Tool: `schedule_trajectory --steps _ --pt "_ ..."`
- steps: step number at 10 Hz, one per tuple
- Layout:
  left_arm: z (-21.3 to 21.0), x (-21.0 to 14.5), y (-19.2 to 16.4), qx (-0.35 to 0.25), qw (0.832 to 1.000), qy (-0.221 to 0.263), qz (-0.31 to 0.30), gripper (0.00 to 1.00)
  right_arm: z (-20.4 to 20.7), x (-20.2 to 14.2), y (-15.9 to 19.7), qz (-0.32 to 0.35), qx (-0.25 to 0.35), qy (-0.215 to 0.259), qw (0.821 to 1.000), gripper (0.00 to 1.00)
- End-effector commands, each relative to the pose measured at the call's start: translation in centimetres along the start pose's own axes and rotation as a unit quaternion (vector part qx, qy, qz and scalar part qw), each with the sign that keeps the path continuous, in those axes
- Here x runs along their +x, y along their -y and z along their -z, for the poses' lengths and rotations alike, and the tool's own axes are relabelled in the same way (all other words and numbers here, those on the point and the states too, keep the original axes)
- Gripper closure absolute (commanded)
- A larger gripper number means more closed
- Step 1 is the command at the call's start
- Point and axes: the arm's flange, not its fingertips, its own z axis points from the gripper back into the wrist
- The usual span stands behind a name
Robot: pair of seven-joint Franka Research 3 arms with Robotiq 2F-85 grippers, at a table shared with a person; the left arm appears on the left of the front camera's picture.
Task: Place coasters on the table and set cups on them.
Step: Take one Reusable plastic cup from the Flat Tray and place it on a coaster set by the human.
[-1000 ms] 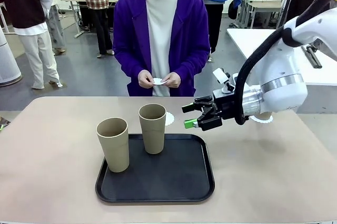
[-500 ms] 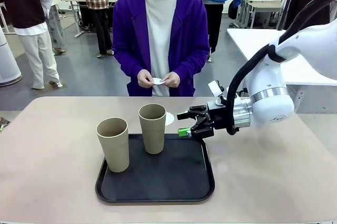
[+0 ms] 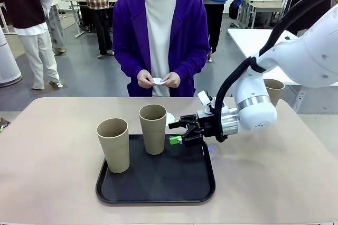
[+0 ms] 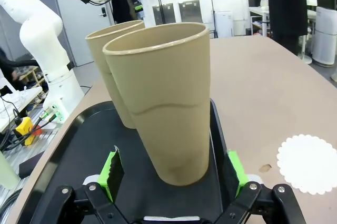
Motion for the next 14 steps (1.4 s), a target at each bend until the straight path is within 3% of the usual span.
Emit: schedule_trajectory --steps 1,7,14 --pt "-0.1 0.0 0.0 -0.007 1.000 0.003 0.007 0.00 1.8 -0.1 0.8 0.002 0.003 0.015 1.000 0.00" --pt "-0.1 0.0 0.0 -0.007 1.000 0.003 0.007 0.00 0.9 -0.1 0.2 0.000 0.007 0.001 1.000 0.00" --pt "-0.1 0.0 0.0 -0.007 1.000 0.003 0.007 0.00 2.8 -1.7 2.1 0.001 0.020 -0.003 1.000 0.00"
